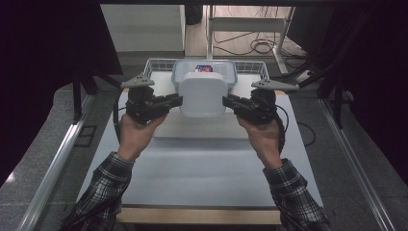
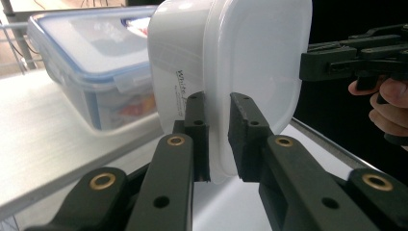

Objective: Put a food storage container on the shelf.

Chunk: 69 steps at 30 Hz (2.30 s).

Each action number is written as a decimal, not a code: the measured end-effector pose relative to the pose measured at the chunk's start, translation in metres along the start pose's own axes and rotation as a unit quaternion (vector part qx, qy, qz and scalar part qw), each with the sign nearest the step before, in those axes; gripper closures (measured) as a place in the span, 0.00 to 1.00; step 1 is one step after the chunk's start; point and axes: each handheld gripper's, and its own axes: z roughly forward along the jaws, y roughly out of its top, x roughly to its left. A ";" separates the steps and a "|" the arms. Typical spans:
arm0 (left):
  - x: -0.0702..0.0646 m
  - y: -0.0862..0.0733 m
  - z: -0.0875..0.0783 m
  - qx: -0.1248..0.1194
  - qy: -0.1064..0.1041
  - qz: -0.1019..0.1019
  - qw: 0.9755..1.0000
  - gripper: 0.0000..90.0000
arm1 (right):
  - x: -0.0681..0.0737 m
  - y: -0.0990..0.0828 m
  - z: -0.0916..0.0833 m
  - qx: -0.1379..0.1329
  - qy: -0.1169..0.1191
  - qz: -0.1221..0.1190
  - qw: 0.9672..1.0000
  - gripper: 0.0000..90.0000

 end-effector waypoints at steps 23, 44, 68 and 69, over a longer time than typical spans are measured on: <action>0.014 0.056 0.003 -0.012 -0.004 -0.013 1.000 0.88 | -0.010 0.061 0.004 -0.020 -0.009 0.005 1.000 0.85; 0.031 0.070 0.023 -0.006 -0.005 -0.027 1.000 0.77 | -0.027 0.071 0.028 -0.015 -0.020 0.029 0.999 0.77; 0.038 0.081 0.045 0.009 0.066 0.008 0.998 0.55 | -0.025 0.079 0.052 -0.019 -0.078 -0.003 0.997 0.62; 0.039 0.082 0.045 0.009 0.069 0.007 0.998 0.54 | -0.025 0.079 0.053 -0.019 -0.080 -0.004 0.997 0.62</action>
